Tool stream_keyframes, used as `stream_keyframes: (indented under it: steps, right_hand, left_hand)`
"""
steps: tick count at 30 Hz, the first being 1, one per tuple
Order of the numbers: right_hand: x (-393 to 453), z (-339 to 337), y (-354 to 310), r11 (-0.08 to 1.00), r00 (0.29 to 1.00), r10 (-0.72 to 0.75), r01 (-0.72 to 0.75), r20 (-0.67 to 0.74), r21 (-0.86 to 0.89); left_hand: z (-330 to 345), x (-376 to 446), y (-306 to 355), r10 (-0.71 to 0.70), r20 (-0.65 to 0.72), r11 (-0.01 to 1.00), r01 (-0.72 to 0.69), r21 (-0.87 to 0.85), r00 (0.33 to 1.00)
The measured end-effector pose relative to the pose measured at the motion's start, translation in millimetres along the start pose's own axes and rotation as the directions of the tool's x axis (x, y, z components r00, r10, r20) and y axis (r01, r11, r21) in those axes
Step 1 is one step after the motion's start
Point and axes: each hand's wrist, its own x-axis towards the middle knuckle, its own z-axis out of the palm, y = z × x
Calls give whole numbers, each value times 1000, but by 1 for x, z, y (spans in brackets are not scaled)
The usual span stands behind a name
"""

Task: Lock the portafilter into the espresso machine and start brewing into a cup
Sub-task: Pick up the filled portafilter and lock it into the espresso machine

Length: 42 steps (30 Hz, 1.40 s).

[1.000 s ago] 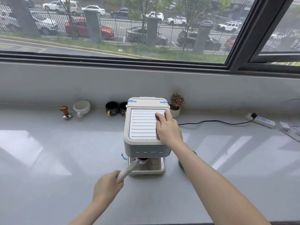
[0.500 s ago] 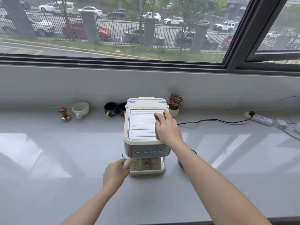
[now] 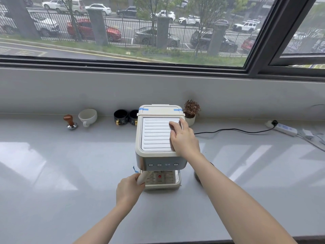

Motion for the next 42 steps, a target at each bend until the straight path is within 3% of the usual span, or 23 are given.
stream_keyframes:
  steps: [9,17,30,42]
  right_hand:
    - [-1,0,0,1000,1000,3,-3,-12,17]
    - [-1,-1,-1,1000,1000,6,-6,-5,9]
    - [-1,-2,-1,1000,1000,11,-11,-7,13]
    - [0,0,0,1000,1000,13,-13,-9,20]
  left_hand:
    - [-6,4,-2,18,15,999,-17,-48,1000]
    - [-29,21,-8,67,115,996,-61,-59,991]
    - [-28,10,2,25,66,999,-23,-34,997]
    - [-40,29,-2,65,107,996,-58,-68,992]
